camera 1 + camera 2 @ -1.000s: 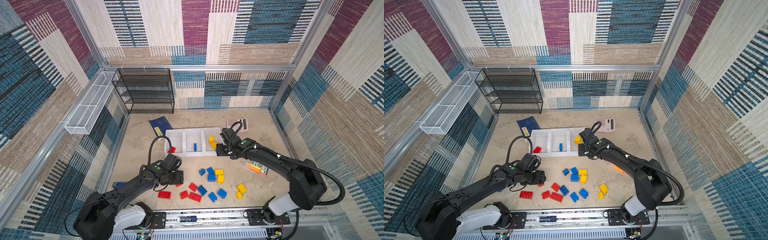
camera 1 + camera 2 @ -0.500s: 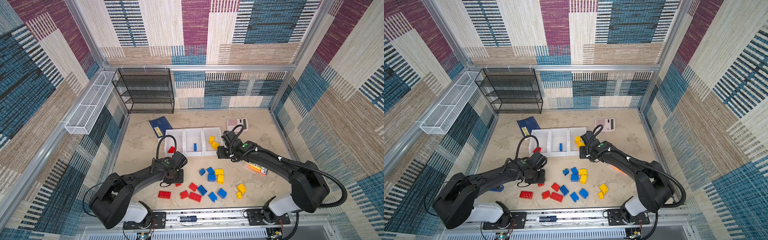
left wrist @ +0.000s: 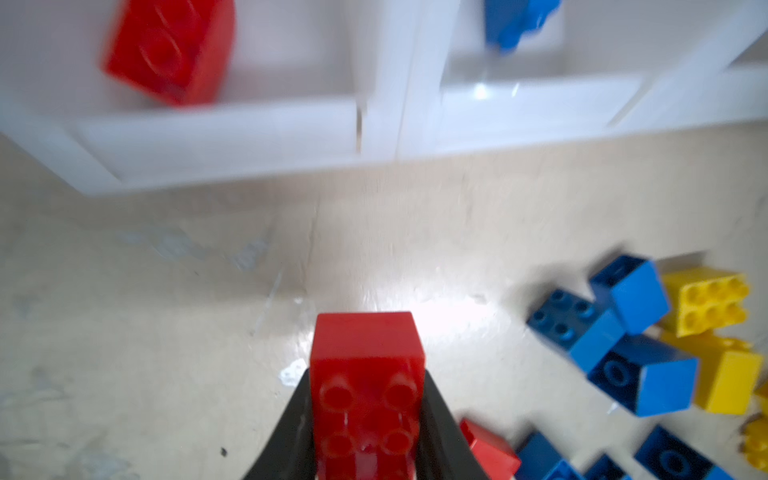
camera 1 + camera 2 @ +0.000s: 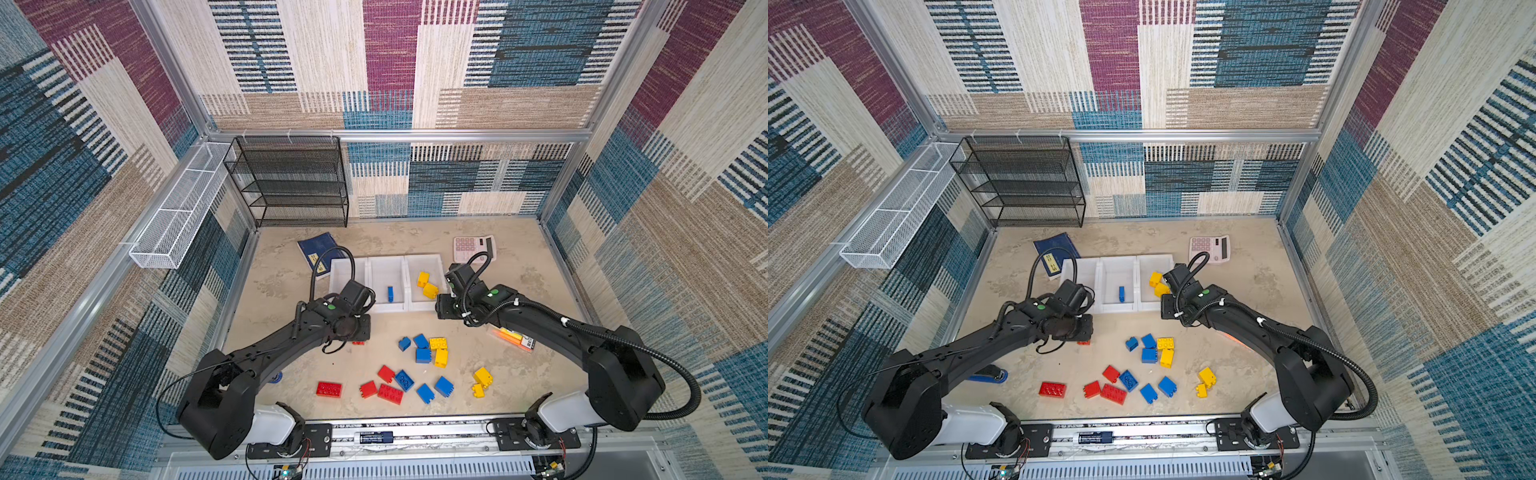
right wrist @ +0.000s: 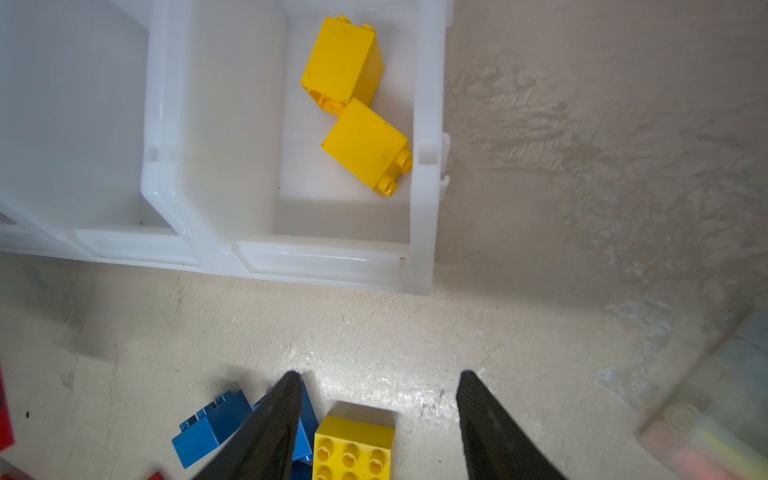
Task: Sort the legos into containers by color
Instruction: 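Grasp another red brick with the left gripper while the right returns, then carry the red brick into the compartment nearest the left arm and release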
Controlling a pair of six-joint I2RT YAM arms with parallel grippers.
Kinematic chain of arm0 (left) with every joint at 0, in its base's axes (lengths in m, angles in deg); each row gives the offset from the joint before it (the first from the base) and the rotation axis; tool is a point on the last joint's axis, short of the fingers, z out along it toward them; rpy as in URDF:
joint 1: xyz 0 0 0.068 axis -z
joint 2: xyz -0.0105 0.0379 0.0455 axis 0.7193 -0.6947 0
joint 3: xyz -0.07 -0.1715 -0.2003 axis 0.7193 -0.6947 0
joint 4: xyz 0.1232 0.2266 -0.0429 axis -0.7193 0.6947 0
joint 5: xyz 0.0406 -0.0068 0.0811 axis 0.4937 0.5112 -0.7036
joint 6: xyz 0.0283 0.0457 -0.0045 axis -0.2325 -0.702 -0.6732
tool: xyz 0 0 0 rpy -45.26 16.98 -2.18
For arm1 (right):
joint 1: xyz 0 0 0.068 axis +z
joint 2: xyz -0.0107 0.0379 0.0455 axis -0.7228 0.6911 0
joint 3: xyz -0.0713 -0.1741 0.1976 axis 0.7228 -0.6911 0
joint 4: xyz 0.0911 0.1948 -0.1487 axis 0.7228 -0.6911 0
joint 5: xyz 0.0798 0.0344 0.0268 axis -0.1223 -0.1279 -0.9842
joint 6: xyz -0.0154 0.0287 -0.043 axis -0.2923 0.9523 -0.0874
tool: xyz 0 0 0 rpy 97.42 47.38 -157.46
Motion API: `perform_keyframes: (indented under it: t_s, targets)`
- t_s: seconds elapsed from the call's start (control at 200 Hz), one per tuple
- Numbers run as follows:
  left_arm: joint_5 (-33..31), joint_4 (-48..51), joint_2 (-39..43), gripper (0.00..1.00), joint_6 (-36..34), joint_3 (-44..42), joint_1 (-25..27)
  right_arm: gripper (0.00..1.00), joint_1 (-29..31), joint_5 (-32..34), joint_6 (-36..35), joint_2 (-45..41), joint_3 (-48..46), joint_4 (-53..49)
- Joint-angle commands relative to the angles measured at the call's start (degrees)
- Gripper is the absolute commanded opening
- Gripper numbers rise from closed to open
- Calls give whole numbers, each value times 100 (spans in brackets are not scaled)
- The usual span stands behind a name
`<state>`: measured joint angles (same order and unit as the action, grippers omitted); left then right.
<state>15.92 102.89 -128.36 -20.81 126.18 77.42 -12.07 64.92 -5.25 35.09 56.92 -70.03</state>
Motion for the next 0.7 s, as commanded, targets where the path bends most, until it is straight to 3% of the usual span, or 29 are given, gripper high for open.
perform_keyframes:
  t_s: [0.0,0.195,0.496,0.541,0.616,0.696]
  targets:
    - [-181,-27,-86,21,-720,456,-445,62,13,23,41,-40,5,30]
    - [20,-153,-1077,21,-1006,1302,-1129,62,15,11,82,-127,-22,4]
    - [153,-193,-2246,25,-1094,2156,-1242,62,7,36,110,-247,-130,-59]
    - [145,-174,-2314,31,-1103,2231,-1243,62,14,28,118,-249,-136,-63]
    - [80,-117,-2366,54,-1085,2318,-1246,63,14,13,128,-282,-162,-59]
    - [31,-86,-2300,61,-1054,2300,-1244,64,10,-14,128,-320,-191,-42]
